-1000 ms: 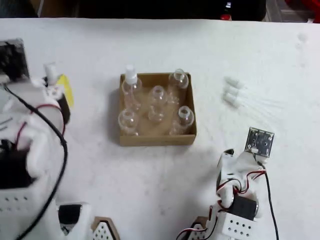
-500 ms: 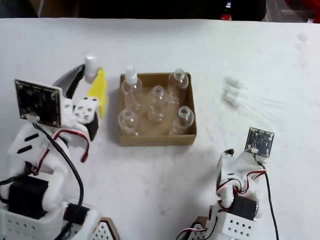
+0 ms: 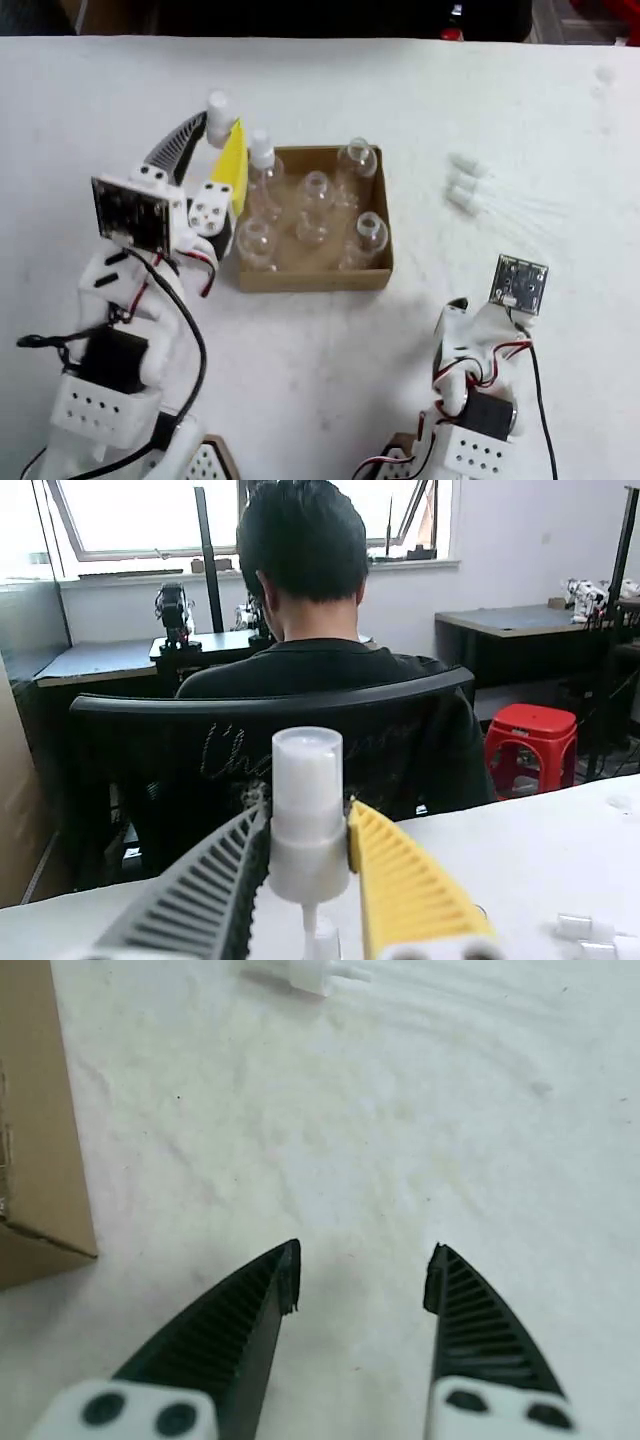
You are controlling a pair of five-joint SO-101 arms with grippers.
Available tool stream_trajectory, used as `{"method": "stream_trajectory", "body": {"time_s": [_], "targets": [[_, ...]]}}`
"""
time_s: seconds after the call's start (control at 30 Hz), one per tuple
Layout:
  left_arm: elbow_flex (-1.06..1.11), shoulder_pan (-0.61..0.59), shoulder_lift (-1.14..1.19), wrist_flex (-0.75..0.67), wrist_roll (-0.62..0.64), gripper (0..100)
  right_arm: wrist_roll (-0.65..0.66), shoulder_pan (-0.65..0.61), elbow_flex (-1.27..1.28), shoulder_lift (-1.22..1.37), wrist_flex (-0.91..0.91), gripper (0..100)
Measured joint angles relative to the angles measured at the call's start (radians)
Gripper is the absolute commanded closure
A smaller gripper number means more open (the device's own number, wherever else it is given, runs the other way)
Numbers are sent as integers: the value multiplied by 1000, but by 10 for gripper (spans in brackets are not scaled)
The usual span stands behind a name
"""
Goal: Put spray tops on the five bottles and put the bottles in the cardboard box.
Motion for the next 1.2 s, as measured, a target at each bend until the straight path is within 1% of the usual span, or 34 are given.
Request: {"method": "stream_trajectory", "body": {"time_s": [0.1, 0.27, 0.47, 0.6, 1.13, 1.2], "targets": [[63, 14, -17, -74, 0, 977, 0, 0, 0, 0, 0, 814], [69, 12, -21, -101, 0, 978, 0, 0, 0, 0, 0, 814], [69, 25, -21, -94, 0, 978, 0, 0, 0, 0, 0, 814], [69, 80, -28, -18, 0, 978, 0, 0, 0, 0, 0, 814], [78, 94, -28, -25, 0, 978, 0, 0, 0, 0, 0, 814], [106, 94, -29, -34, 0, 978, 0, 0, 0, 0, 0, 814]]}}
